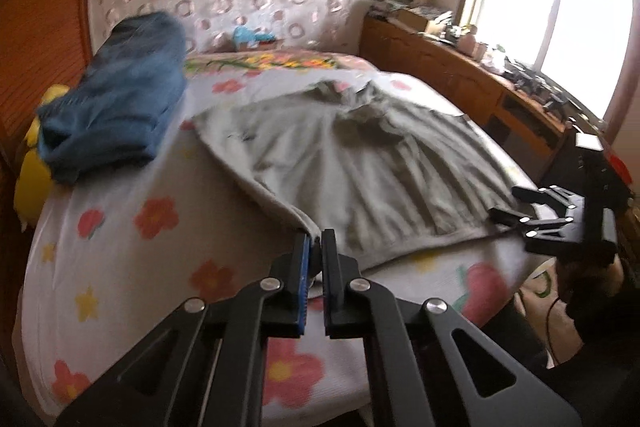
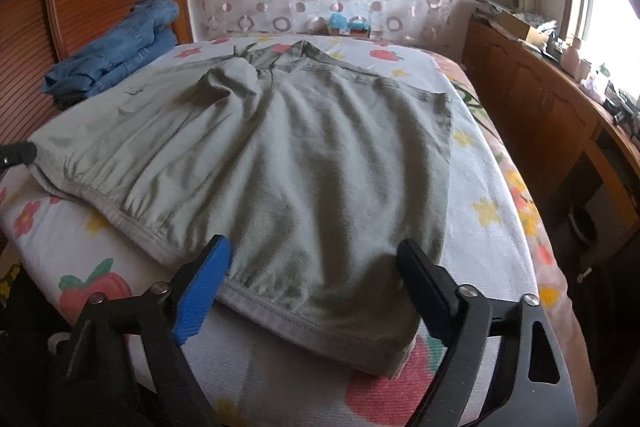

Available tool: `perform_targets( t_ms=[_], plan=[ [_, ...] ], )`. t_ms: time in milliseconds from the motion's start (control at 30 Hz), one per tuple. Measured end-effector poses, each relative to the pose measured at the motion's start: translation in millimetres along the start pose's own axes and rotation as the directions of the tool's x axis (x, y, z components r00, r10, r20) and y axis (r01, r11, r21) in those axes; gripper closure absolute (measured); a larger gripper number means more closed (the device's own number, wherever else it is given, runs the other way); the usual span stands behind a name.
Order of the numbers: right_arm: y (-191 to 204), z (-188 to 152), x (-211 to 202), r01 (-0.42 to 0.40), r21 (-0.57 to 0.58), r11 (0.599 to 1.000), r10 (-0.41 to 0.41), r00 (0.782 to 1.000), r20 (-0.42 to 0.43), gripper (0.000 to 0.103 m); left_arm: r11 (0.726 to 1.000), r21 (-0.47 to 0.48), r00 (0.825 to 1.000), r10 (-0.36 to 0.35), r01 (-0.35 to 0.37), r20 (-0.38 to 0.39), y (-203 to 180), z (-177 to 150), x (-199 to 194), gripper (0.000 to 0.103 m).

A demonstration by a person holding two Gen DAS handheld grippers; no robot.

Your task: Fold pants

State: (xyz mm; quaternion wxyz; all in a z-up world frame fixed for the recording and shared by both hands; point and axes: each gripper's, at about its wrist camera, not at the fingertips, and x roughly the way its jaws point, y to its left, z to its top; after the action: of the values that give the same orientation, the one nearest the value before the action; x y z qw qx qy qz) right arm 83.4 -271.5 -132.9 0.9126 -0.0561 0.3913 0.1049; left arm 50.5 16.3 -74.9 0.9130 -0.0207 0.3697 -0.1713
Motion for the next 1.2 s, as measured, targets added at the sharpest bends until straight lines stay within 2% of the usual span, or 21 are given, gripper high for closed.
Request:
perform_targets(
  t_ms=[33,267,533,733,867,933,1000,1100,1200],
  plan=[
    [-1,1,-1,0.001,-0.001,1.000,-0.001,1.000,0.002,0.020,1.000,0.012,1.000,-0.010,0.010,0.004,-5,5,0,0.102],
    [-3,4,-9,0.000,-0.024,1.000,0.000,1.000,0.008,0.049,0.995,0.076,0.998,-0.064,0.063,0.012,-35,31,7,0.103],
    [-18,6,-18,-0.002,-0.011,1.000,0.002,1.000,0.030,0.064,0.976,0.156,0.988,-0.152,0.152,-0.012,-84,58,26,0.103],
    [-28,6,-25,-0.002,0.002,1.000,0.001,0.999,0.046,0.065,0.960,0.182,0.977,-0.211,0.215,-0.039,-118,71,39,0.103],
    [-32,7,-29,-0.001,0.004,1.000,0.001,0.998,0.056,0.066,0.958,0.197,0.978,-0.203,0.208,-0.047,-130,74,43,0.102],
    [-33,6,-32,-0.006,0.009,1.000,0.005,0.998,0.062,0.066,0.962,0.194,0.981,-0.188,0.192,-0.042,-131,74,45,0.097],
    [-33,6,-32,-0.010,0.011,1.000,0.010,0.998,0.066,0.066,0.965,0.202,0.986,-0.166,0.169,-0.036,-128,72,47,0.082],
    [-31,7,-32,-0.019,0.014,1.000,0.018,0.997,0.069,0.065,0.969,0.222,0.994,-0.107,0.110,-0.027,-123,70,50,0.076],
    [-28,7,-32,-0.041,0.019,0.999,0.039,0.996,0.077,0.065,0.977,0.196,0.997,-0.079,0.082,-0.024,-109,67,50,0.069]
  ],
)
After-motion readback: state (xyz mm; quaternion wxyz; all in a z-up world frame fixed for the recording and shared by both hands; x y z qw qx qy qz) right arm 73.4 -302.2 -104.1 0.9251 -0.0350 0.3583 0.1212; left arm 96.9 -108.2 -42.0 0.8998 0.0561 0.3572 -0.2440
